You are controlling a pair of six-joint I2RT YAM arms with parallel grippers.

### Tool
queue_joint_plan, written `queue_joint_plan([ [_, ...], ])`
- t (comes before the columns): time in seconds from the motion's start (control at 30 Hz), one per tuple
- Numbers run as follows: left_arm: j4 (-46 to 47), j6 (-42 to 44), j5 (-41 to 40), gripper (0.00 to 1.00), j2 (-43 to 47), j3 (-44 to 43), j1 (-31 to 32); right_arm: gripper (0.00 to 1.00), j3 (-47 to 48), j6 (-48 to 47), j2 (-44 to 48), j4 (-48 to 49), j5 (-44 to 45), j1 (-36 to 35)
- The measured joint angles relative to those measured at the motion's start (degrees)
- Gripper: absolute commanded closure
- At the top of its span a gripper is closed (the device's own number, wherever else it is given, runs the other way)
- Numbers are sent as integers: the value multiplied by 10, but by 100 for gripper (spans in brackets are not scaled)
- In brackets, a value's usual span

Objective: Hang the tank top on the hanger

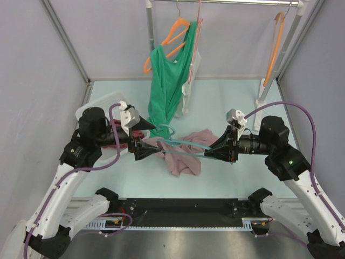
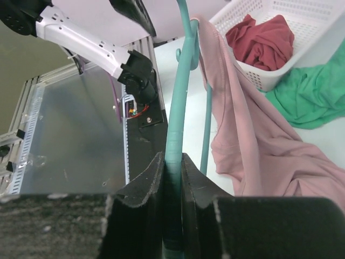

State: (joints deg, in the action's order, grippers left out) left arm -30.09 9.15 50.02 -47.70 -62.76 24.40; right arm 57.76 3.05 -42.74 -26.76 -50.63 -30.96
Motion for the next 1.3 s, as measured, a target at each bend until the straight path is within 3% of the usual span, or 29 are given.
queue_joint_plan([
  [0.17,-19,4,30,4,-10,22,0,100,9,-1,-10,3,-18,5],
  [0.3,-31,5,48,16,-14,43,0,100,9,4,-12,12,-28,10],
  [0.5,-25,6,71,53,-14,57,0,100,9,35,-13,47,-59,29],
  [0.53,-22,6,74,64,-14,59,0,100,9,39,-14,52,-64,32],
  [0.6,-13,7,81,74,-13,67,0,100,8,45,-17,61,-75,37],
  [0.63,-10,7,86,84,-12,71,0,100,8,49,-20,66,-81,40],
  [0.73,-5,16,111,100,-9,83,0,100,4,54,-29,76,-83,52],
  [0.87,-5,14,115,100,1,92,-3,99,-1,53,-43,93,-93,66],
  [0.9,-5,14,114,100,4,96,-3,95,-4,52,-45,97,-95,70],
  [1.0,-1,14,112,100,6,102,-3,46,-9,47,-50,105,-97,81],
  [1.03,1,13,110,100,6,104,-3,20,-9,47,-53,110,-91,88],
  [1.13,4,11,84,100,5,106,-3,9,-6,47,-69,121,-50,130],
  [1.3,15,-1,-29,100,-17,106,-2,9,10,66,-94,110,47,204],
])
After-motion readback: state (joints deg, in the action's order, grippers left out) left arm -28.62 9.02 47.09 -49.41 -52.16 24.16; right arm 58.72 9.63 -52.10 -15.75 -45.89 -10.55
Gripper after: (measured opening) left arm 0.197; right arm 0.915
